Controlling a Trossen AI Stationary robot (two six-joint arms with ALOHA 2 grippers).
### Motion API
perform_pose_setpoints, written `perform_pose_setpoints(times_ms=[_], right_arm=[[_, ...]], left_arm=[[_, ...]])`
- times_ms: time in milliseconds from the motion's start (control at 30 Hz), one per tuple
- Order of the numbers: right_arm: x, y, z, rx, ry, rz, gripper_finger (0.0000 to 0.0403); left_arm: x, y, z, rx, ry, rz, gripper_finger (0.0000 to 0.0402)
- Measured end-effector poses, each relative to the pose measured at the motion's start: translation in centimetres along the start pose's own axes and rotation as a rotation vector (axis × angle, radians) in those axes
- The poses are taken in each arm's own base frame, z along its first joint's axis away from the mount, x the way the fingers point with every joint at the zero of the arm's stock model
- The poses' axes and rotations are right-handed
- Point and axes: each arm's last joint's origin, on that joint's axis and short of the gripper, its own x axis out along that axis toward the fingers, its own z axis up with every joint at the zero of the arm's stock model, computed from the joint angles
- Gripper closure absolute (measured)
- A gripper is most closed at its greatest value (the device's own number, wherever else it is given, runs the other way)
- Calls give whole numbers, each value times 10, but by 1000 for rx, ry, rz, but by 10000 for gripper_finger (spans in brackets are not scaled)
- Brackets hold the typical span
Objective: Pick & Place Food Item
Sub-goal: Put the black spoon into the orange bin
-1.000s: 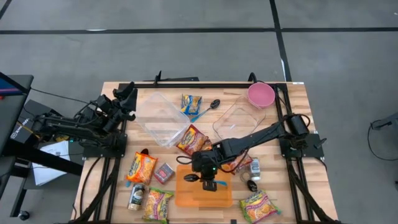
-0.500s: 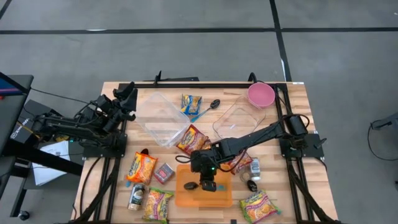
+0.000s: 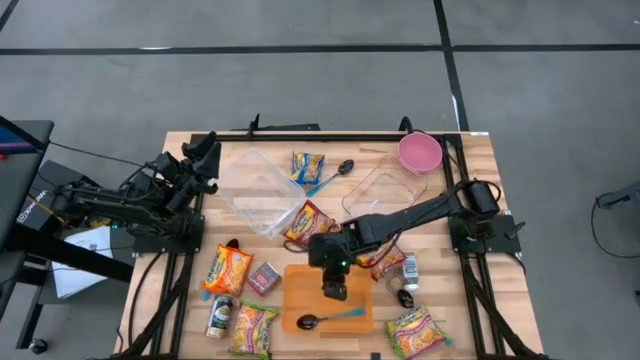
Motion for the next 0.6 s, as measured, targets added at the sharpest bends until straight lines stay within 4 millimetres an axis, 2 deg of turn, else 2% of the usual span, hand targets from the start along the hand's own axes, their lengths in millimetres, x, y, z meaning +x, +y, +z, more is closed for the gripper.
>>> perform_pose_setpoints(times_ms=[133, 233, 400, 600], right_arm=[[-21, -8, 8, 22, -61, -15, 303], [-45, -14, 15, 37, -132, -40, 303], [-100, -23, 24, 41, -298, -88, 303], [-171, -29, 23, 24, -494, -104, 303]], left_arm=[[0, 0, 2, -13, -16, -5, 147], [-1, 0, 5, -24, -29, -11, 147], [-2, 1, 9, -44, -47, -36, 147], [-2, 1, 9, -95, -47, -49, 147]])
